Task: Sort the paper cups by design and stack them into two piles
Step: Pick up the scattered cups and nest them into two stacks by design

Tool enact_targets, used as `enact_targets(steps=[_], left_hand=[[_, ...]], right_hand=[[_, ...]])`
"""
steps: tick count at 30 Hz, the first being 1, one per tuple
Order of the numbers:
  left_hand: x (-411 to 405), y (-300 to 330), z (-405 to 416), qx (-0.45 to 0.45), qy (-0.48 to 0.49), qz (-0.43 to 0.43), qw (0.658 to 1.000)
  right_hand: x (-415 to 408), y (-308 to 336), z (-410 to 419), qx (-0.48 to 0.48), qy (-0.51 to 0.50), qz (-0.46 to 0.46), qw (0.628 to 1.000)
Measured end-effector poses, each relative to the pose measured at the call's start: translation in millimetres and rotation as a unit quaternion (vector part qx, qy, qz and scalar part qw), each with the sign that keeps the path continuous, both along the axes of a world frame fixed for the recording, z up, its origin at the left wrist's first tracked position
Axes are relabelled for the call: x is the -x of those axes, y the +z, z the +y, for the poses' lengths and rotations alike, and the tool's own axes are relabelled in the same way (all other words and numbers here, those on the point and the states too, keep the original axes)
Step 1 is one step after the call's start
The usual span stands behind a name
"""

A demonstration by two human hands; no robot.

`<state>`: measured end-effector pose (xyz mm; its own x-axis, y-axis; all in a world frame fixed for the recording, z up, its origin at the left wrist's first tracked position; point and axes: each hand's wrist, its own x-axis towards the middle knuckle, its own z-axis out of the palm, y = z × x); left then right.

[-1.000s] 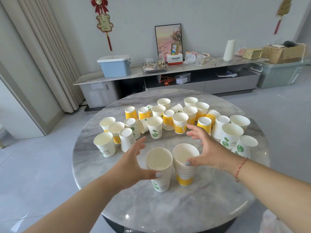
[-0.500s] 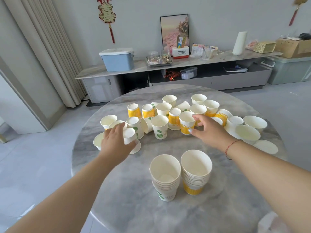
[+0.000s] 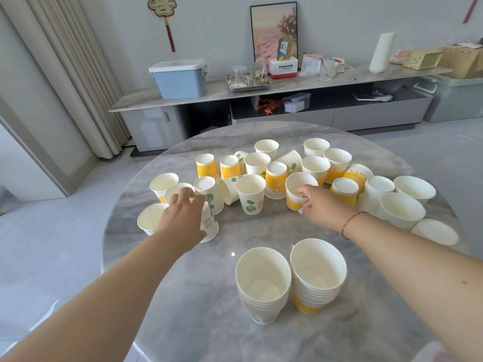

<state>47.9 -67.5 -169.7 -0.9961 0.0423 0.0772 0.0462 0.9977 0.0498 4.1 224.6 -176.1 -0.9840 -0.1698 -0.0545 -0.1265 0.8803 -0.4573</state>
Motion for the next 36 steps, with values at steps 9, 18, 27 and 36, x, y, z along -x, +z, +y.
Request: enact_targets(steps=[9,18,27,36], left_hand=[[-10.0,9.7,0.0,0.079,-0.028,-0.039,0.996],[-51.8,57.7,-6.0,-0.338,0.119,-0.007,0.934],[-110.3,65.2,34.5,-0.647,-0.127,-0.174,0.731],[-115.4,39.7,61.4,-0.398,-0.105,-0.184,0.892]], right_hand=[[-28.3,37.7,5.7,0.050,0.019,0.067,0.996],[-93.4,106.4,21.1,0.102,0.040,0.165,0.980],[-152.8,125.0,37.1,0.094,0.134,0.122,0.979],[-154.0,99.9,34.3,-0.041,0.195,0.021,0.980]])
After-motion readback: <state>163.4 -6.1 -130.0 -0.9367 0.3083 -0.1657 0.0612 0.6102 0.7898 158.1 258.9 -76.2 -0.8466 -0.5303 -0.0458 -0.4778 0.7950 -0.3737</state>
